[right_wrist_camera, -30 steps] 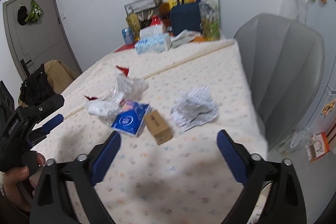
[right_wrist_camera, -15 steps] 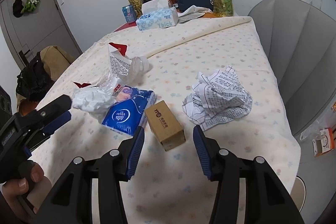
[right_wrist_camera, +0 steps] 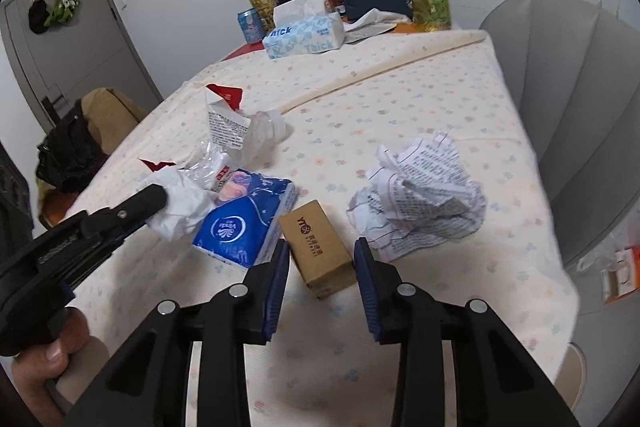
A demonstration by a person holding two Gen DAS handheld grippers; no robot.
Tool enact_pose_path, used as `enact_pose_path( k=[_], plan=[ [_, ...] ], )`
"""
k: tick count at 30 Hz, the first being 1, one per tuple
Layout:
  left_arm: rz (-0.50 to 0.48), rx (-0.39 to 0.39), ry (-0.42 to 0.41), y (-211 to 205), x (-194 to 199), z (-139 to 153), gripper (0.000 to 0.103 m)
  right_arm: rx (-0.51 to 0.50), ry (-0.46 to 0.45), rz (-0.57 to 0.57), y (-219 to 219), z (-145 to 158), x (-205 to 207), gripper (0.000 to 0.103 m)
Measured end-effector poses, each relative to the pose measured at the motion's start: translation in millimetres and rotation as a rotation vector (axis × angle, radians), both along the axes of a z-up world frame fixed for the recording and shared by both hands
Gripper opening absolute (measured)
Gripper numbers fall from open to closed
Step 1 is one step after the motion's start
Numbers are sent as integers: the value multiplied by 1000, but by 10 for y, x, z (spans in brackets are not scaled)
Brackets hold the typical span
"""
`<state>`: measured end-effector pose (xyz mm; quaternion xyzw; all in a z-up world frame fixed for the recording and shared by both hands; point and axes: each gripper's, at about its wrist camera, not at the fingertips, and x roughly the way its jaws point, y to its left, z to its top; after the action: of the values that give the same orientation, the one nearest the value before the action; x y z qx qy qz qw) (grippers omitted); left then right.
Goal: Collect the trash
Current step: 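Grasp the white tissue with the left gripper while the right gripper grasps the cardboard box, then carry the tissue and the cardboard box over the trash bin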
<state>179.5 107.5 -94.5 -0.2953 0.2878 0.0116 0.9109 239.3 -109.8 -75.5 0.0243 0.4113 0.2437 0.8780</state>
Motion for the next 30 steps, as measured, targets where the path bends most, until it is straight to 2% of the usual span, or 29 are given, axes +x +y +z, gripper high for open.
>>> enact_pose_path(
  k=[14, 21, 30],
  plan=[
    [-34, 25, -125, -180, -318, 489, 8, 47, -86, -31, -285, 431, -457, 32],
    [-106, 46, -168, -502, -395, 716, 8, 63, -147, -76, -613, 682, -659, 32],
    [-217, 68, -169, -1026, -317, 795, 8, 73, -185, -191, -1231, 827, -805, 32]
  ],
)
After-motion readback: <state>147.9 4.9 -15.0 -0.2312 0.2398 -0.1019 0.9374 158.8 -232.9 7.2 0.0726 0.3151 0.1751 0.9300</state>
